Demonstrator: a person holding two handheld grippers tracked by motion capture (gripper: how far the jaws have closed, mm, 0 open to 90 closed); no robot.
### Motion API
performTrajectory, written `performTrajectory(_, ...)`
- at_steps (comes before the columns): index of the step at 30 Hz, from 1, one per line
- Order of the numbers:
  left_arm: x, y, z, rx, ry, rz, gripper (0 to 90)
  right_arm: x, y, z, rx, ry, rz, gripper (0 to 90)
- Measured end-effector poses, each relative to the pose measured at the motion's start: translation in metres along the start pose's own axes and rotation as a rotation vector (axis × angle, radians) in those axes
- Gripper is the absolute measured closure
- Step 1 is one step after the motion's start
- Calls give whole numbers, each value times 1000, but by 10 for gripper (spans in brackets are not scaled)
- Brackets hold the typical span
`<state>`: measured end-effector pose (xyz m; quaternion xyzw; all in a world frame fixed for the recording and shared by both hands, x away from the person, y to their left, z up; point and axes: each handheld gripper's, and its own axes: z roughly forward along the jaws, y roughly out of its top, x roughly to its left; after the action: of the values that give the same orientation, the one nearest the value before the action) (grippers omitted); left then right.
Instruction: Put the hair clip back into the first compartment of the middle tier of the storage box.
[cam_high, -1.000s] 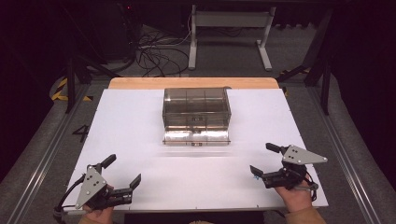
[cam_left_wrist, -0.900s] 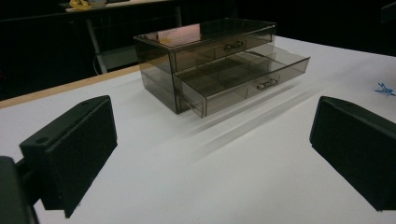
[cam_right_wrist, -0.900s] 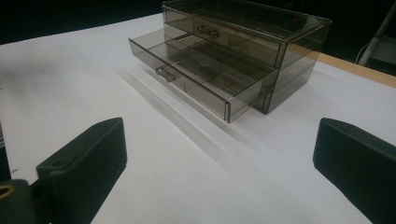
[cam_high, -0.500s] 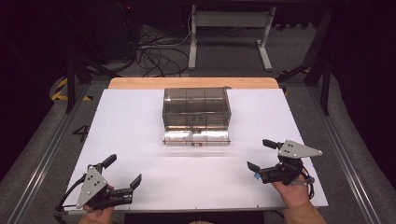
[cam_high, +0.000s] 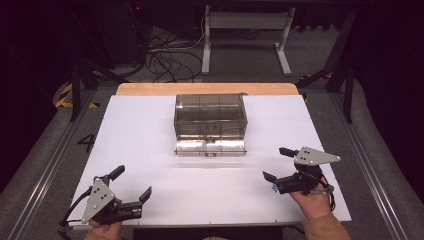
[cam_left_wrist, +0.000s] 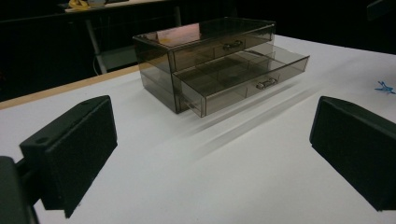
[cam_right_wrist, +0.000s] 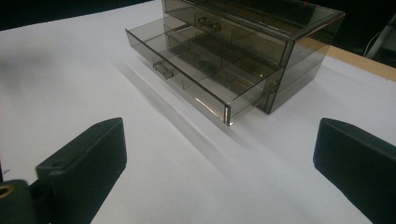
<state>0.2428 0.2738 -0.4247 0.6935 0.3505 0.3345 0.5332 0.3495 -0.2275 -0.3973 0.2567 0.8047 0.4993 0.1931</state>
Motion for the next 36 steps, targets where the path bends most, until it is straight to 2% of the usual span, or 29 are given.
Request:
performTrajectory(4, 0, 0, 0, 0, 0, 4, 15, 0, 1, -3, 29, 8, 4, 73)
performTrajectory(5, 0, 0, 0, 0, 1, 4, 15, -1, 1, -3, 60, 26, 9, 88)
performTrajectory(6, 0, 0, 0, 0, 0, 1, 15, -1, 1, -3, 60, 26, 9, 88)
performTrajectory(10, 0, 0, 0, 0, 1, 4, 15, 1, 2, -3, 122, 8, -14, 110)
performTrajectory(12, 0, 0, 0, 0, 0, 4, 15, 2, 2, -3, 135, 2, -19, 115)
performTrajectory(13, 0, 0, 0, 1, 0, 1, 15, 2, 2, -2, 165, -9, -30, 125)
performTrajectory(16, 0, 0, 0, 0, 0, 4, 15, 3, 1, -1, 192, -17, -35, 132)
performTrajectory(17, 0, 0, 0, 0, 0, 4, 15, 3, 1, 0, 214, -19, -36, 140)
performTrajectory(18, 0, 0, 0, 0, 0, 1, 15, 3, 1, 0, 214, -19, -36, 140)
performTrajectory(19, 0, 0, 0, 0, 0, 4, 15, 3, 0, 1, 243, -22, -38, 145)
performTrajectory(21, 0, 0, 0, 0, 1, 0, 15, 3, -1, 2, 253, -24, -38, 146)
performTrajectory(31, -1, 0, 1, 5, -1, -4, 15, 2, -5, 9, 379, -35, -27, 195)
performTrajectory(32, -1, 0, 1, 5, -1, -4, 15, 2, -5, 9, 379, -35, -27, 195)
performTrajectory(33, 0, 0, 1, 6, -1, -4, 15, 2, -6, 11, 405, -33, -23, 207)
performTrajectory(36, 0, 0, 1, 7, -1, -4, 15, 3, -7, 13, 427, -35, -25, 215)
